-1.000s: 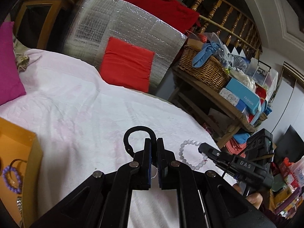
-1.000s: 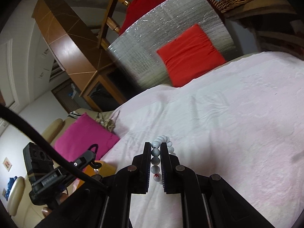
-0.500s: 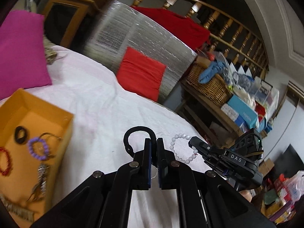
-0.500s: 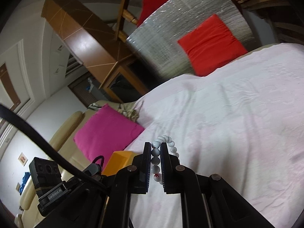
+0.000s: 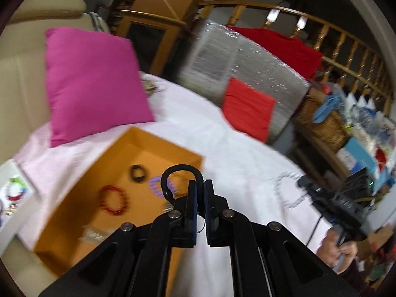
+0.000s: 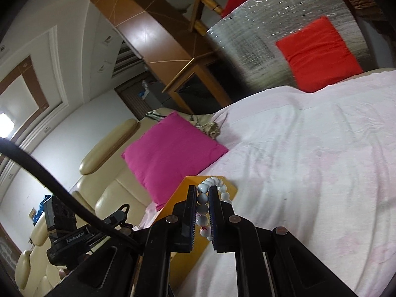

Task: Organize jewelry
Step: 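Carry the hair tie and pearl bracelet over the orange box with both tools, then lower the pearl bracelet into the box with the right tool while the left holds the hair tie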

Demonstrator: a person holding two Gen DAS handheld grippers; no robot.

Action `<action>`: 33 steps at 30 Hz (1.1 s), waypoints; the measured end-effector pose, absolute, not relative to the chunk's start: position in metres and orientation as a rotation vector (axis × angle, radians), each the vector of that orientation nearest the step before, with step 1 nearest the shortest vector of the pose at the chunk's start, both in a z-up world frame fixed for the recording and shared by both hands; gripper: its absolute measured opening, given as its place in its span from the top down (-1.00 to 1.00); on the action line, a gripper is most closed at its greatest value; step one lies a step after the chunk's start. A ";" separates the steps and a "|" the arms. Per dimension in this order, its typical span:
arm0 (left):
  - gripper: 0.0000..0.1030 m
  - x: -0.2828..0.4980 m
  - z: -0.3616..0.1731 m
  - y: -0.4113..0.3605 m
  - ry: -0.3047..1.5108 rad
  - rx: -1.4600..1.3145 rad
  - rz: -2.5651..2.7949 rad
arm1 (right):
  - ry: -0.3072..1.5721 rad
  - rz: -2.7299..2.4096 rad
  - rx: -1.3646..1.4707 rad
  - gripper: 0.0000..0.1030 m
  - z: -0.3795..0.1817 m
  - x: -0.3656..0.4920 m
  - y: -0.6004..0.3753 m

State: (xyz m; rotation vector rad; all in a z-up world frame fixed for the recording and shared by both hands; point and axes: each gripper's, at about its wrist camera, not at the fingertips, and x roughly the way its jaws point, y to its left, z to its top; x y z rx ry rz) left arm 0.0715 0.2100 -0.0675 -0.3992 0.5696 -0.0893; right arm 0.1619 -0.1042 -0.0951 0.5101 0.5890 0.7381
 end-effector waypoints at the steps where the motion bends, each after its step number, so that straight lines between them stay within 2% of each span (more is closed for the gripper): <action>1: 0.91 0.068 -0.069 0.213 0.582 -0.393 -0.072 | 0.592 0.744 0.510 0.79 -0.095 0.162 -0.100; 12: 0.91 0.042 -0.098 0.244 0.687 -0.340 0.045 | 0.689 0.849 0.481 0.79 -0.112 0.157 -0.034; 22: 0.91 0.033 -0.110 0.256 0.743 -0.319 0.108 | 0.842 1.000 0.567 0.79 -0.131 0.175 0.027; 33: 0.91 0.034 -0.131 0.263 0.826 -0.319 0.152 | 0.955 1.032 0.447 0.79 -0.153 0.187 0.099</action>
